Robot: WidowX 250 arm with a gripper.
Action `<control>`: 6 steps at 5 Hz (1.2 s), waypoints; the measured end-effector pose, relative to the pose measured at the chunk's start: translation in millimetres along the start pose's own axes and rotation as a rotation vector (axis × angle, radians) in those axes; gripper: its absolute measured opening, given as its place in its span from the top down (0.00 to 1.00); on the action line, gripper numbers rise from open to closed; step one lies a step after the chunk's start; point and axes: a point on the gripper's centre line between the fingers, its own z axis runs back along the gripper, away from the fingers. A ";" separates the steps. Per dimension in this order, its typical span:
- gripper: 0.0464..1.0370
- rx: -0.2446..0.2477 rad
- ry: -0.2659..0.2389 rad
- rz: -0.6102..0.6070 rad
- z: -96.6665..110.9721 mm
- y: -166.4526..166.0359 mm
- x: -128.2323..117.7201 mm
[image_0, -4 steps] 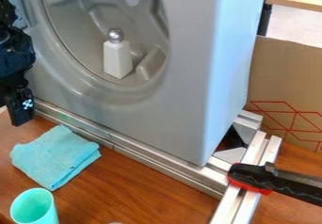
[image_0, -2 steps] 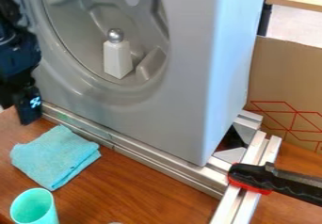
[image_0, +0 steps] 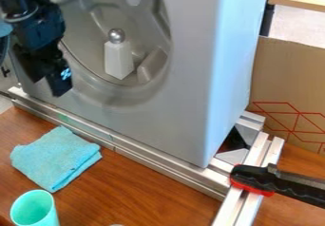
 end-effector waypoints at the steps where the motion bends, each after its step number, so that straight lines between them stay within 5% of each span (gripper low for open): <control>1: 0.04 0.015 -0.072 0.031 6.2 3.7 15.0; 3: 0.04 0.007 -0.183 0.044 21.9 8.0 41.9; 6: 0.04 -0.081 -0.162 0.036 1.5 -11.9 67.7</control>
